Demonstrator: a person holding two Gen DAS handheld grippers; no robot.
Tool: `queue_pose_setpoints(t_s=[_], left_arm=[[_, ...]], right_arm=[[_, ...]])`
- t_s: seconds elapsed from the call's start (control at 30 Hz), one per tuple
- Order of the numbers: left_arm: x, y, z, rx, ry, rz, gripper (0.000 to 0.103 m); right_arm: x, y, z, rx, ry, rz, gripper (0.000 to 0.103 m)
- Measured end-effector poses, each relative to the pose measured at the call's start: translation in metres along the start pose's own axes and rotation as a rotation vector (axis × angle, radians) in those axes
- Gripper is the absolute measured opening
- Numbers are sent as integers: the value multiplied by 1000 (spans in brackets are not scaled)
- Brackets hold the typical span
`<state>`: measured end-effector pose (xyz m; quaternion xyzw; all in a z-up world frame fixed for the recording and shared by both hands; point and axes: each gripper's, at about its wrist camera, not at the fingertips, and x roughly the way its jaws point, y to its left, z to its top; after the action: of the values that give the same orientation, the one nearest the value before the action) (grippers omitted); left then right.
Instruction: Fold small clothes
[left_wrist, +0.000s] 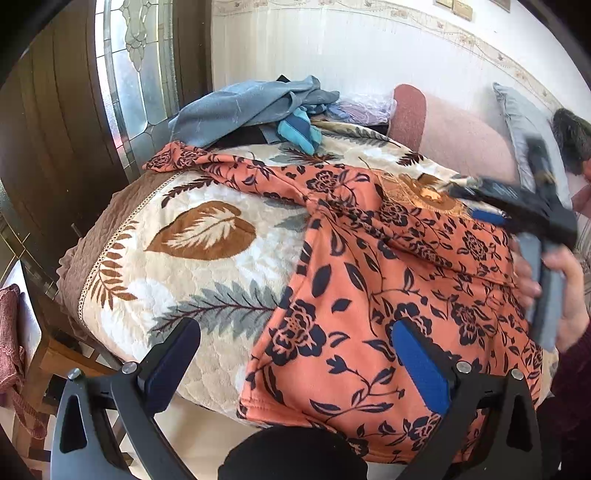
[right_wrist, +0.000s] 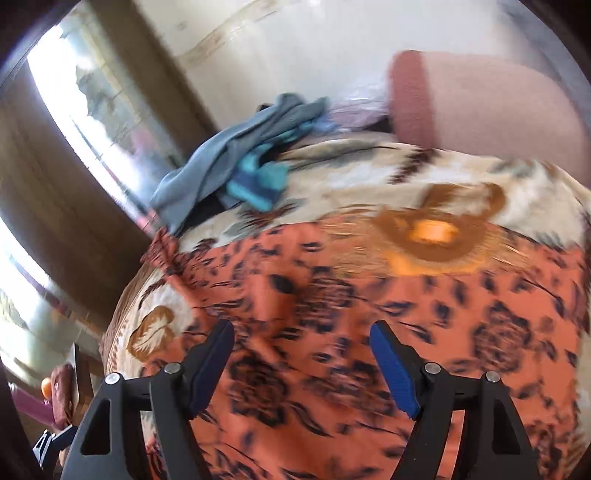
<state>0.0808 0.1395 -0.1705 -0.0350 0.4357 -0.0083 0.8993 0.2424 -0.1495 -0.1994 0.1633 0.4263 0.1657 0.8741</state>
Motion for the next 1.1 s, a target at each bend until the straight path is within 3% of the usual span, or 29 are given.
queue_pose_setpoints(t_s=[0.13, 0.27, 0.33, 0.37, 0.4, 0.6, 0.8, 0.9, 1.07, 1.1], left_arm=[[5, 16, 15, -93, 13, 39, 103], [2, 27, 25, -203, -4, 43, 103], [2, 25, 31, -215, -12, 42, 103], [4, 22, 36, -213, -10, 41, 103], [7, 18, 43, -207, -10, 38, 103], [48, -15, 113, -166, -30, 62, 103], [121, -62, 180, -122, 56, 115, 103], [157, -88, 187, -91, 115, 121, 103], [222, -119, 173, -8, 213, 241, 103], [231, -120, 168, 16, 216, 296, 102]], right_arm=[[-25, -71, -9, 114, -4, -79, 79], [-9, -130, -21, 213, 54, -196, 74], [-4, -159, -31, 243, 80, -302, 58], [-3, -170, -36, 244, 84, -335, 31], [-8, -177, -40, 235, 61, -351, 18], [-24, -189, -63, 216, -1, -295, 18], [-22, -188, -54, 263, 52, -291, 21], [-23, -188, -50, 276, 87, -281, 21], [-23, -200, -47, 319, 114, -223, 21], [-24, -203, -47, 328, 118, -209, 21]])
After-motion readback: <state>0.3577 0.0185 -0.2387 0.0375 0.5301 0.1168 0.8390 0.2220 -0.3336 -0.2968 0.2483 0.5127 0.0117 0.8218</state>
